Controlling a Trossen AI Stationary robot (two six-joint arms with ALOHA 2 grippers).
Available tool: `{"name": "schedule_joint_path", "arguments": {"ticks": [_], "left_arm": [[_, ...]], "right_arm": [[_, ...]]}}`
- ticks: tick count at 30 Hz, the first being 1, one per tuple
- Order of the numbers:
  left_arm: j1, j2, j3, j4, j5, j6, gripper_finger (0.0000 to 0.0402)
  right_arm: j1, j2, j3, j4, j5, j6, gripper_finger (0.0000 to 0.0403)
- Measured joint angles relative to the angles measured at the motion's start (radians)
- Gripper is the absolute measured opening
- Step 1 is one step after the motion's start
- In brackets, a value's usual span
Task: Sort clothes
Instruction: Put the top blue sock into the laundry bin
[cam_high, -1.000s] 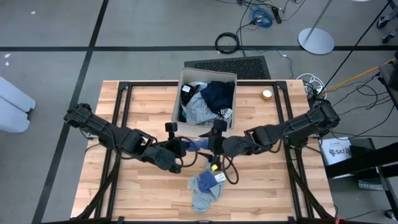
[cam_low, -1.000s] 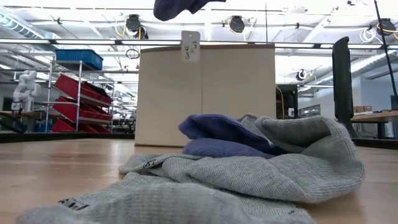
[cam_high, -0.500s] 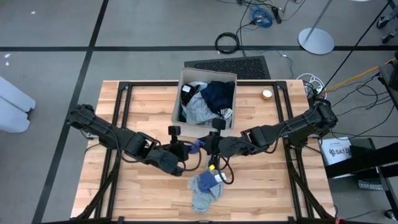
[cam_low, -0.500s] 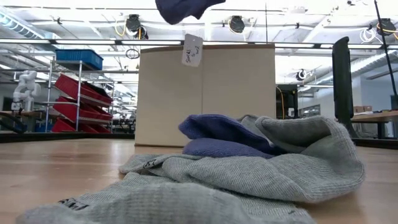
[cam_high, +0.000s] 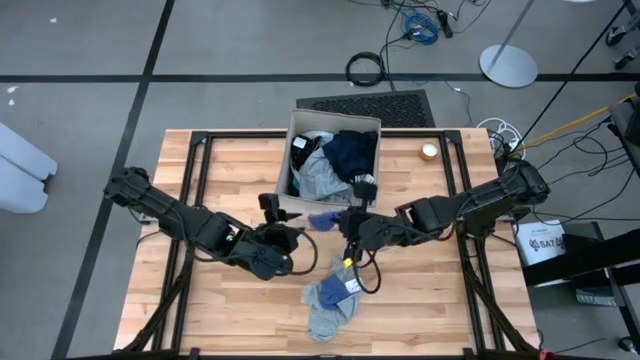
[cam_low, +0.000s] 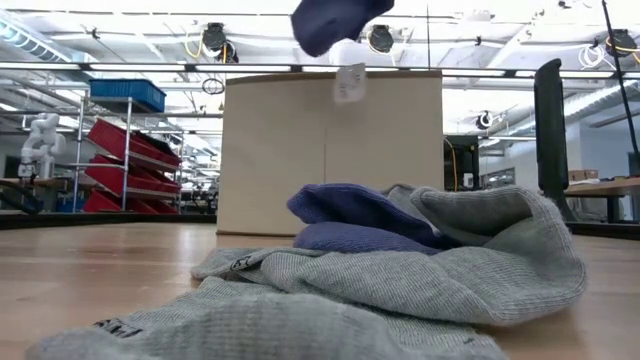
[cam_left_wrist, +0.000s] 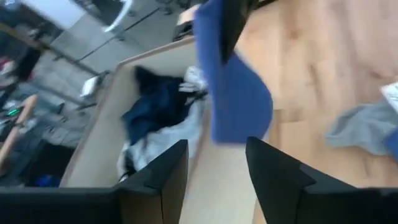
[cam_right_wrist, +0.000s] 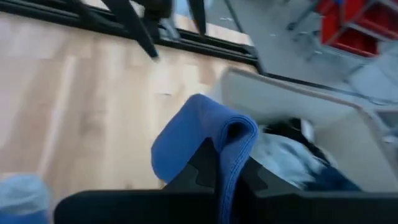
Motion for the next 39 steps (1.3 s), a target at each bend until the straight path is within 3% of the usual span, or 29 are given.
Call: {"name": "schedule_joint_path", "arguments": {"ticks": [5,14,16,20,23,30,39], "left_arm": [[0.001,-0.032,0.000,-0.137,-0.150,-0.129,0.0175],[-0.002,-0.039,0.000,-0.348,-0.194,-0.349,0.0175],[-0.003,-0.039,0.000,-0.345,-0.194,-0.350,0.0175],[-0.003,-0.039,0.000,-0.345,-0.194,-0.350,0.0175],[-0.003,-0.039,0.000,-0.345,-0.194,-0.351,0.0175],[-0.003,-0.039,0.000,-0.345,-0.194,-0.351,0.0175],[-0.003,-0.039,0.000,-0.344,-0.194,-0.351,0.0175]], "right_arm": [[-0.024,-0.019,0.000,0.022,0.102,-0.055,0.0002],[-0.282,-0.016,0.000,0.183,0.098,-0.224,0.0001],[-0.373,-0.016,0.000,0.218,0.037,-0.217,0.0001],[-0.562,0.001,0.000,0.273,-0.290,-0.083,0.0000],[-0.661,0.032,0.000,0.316,-0.435,-0.017,0.0000],[-0.758,0.136,0.000,0.329,-0.513,0.052,0.0000],[-0.744,0.266,0.000,0.329,-0.532,0.043,0.0008]]}}
